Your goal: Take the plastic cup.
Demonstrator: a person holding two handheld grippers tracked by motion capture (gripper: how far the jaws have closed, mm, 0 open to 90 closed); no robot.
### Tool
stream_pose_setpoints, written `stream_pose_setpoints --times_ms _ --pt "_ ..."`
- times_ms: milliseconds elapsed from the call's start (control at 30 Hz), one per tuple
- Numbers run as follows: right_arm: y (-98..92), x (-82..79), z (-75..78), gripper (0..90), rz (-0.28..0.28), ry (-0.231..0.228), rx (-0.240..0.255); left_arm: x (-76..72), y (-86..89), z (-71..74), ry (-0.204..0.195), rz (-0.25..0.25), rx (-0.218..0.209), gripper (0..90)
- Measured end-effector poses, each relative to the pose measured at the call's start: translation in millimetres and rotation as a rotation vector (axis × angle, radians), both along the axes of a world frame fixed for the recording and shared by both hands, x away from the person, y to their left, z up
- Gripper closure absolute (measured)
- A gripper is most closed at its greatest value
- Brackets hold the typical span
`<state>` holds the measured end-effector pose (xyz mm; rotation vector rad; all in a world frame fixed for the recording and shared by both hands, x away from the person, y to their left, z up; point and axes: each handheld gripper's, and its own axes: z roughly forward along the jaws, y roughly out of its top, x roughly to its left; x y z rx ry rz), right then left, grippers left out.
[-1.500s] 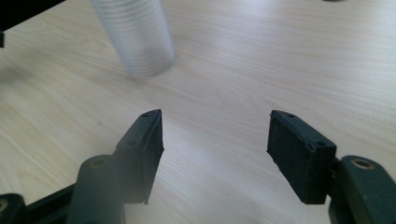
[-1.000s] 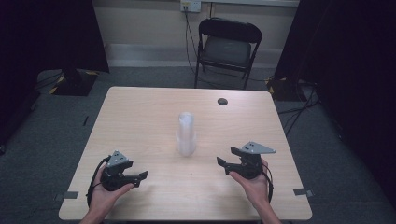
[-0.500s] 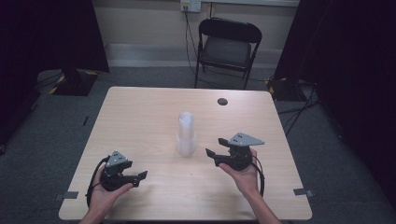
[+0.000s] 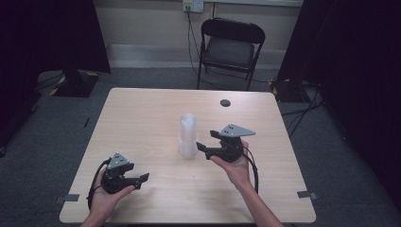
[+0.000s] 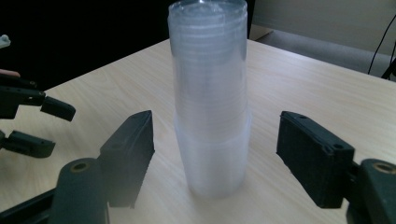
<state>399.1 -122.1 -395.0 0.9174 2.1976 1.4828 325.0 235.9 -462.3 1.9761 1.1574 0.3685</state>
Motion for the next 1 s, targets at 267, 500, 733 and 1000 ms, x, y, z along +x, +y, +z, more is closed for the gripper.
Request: stream_pose_setpoints --times_ms 267,500,733,1000 --pt "25.5 19.9 4.3 19.8 0.002 -0.018 0.019 -1.2 3.2 0.9 0.002 0.006 -0.001 25.1" --pt "40.6 33.4 -1.2 19.5 0.005 -0.011 0.008 -1.0 4.0 0.9 0.006 0.001 -0.008 25.0" --pt "47.5 43.6 -6.7 19.5 0.004 -0.005 0.021 -1.0 3.6 0.6 0.017 -0.006 -0.005 25.0" --pt "55.2 50.9 -16.8 20.7 -0.005 0.011 0.002 -1.0 3.7 0.2 0.017 -0.001 -0.008 25.0"
